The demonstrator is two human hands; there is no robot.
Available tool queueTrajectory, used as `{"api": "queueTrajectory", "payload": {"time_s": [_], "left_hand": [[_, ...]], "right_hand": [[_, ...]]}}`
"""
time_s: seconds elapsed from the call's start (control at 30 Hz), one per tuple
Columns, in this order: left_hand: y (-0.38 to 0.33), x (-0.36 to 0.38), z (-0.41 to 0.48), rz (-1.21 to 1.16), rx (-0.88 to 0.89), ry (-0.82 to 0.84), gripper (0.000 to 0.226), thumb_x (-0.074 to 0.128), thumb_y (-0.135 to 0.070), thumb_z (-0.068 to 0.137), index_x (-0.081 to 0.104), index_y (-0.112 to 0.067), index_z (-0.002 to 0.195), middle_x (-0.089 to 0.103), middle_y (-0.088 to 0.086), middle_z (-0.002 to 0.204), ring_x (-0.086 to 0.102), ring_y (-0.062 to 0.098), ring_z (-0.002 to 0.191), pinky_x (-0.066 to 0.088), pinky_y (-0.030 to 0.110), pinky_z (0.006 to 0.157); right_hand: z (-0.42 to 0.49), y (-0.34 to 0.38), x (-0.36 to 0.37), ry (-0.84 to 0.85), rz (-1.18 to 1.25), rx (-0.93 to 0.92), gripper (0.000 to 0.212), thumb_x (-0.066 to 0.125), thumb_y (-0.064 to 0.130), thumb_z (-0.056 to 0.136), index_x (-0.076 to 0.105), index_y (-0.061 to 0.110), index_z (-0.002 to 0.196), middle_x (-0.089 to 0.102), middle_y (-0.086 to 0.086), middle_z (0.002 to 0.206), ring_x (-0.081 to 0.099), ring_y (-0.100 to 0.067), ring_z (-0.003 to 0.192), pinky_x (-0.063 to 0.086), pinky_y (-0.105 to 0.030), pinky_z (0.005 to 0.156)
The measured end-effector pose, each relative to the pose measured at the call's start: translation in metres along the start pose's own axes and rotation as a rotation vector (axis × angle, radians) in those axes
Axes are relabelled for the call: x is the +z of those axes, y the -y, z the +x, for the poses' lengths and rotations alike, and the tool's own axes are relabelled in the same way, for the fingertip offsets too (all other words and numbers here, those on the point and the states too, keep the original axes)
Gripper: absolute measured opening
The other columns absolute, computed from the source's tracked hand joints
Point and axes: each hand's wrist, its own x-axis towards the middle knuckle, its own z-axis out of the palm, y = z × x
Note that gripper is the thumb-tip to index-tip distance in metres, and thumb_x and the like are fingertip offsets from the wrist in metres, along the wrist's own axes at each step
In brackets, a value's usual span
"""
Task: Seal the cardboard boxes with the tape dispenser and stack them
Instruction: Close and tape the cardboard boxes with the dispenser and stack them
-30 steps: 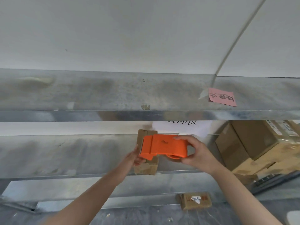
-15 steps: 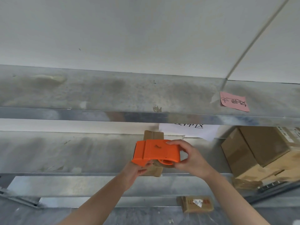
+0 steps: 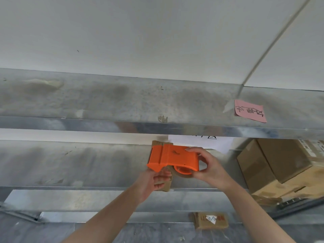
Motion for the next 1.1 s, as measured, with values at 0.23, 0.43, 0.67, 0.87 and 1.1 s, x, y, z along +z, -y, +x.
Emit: {"api": "queueTrajectory", "payload": {"time_s": [0.23,0.43,0.67,0.87,1.1], "left_hand": [[0.006,0.008,0.006,-0.044,0.089,-0.188,0.015,0.057,-0.013,0.091,0.066,-0.005,0.099,0.073,0.009,0.088,0.067,0.020,0.084,0.050,0.030,0.073],[0.017,0.012,-0.001,0.054,0.258,-0.486,0.013,0.066,-0.024,0.072,0.069,-0.011,0.071,0.063,0.003,0.063,0.055,0.012,0.061,0.044,0.025,0.060],[0.025,0.002,-0.019,0.193,0.389,-0.606,0.012,0.066,-0.025,0.087,0.075,-0.019,0.081,0.073,-0.004,0.078,0.066,0.007,0.074,0.047,0.022,0.065],[0.034,-0.004,-0.024,0.223,0.380,-0.537,0.010,0.067,-0.027,0.088,0.075,-0.021,0.086,0.074,-0.005,0.083,0.066,0.007,0.080,0.048,0.022,0.071],[0.008,-0.124,-0.043,0.162,0.369,-0.832,0.006,0.067,-0.022,0.087,0.072,-0.019,0.088,0.072,0.004,0.096,0.062,0.030,0.104,0.046,0.038,0.087]], "right_hand": [[-0.003,-0.001,-0.006,0.005,-0.025,-0.020,0.070,0.077,0.009,0.057,0.060,0.035,0.119,0.059,0.012,0.124,0.057,-0.015,0.115,0.051,-0.029,0.092],[-0.013,-0.004,-0.001,-0.007,-0.052,-0.055,0.075,0.073,-0.001,0.055,0.061,0.041,0.117,0.055,0.012,0.121,0.054,-0.016,0.112,0.058,-0.034,0.080],[-0.035,-0.010,-0.014,0.034,-0.130,-0.107,0.078,0.074,-0.006,0.056,0.060,0.044,0.115,0.052,0.007,0.119,0.053,-0.013,0.111,0.056,-0.020,0.070],[-0.046,-0.023,-0.004,-0.008,-0.023,-0.042,0.076,0.070,-0.010,0.057,0.062,0.044,0.110,0.053,0.006,0.120,0.052,-0.013,0.109,0.059,-0.027,0.064],[-0.074,-0.037,-0.098,-0.174,-0.276,0.060,0.075,0.071,0.008,0.048,0.058,0.052,0.107,0.052,0.019,0.116,0.053,0.001,0.105,0.044,-0.005,0.080]]}}
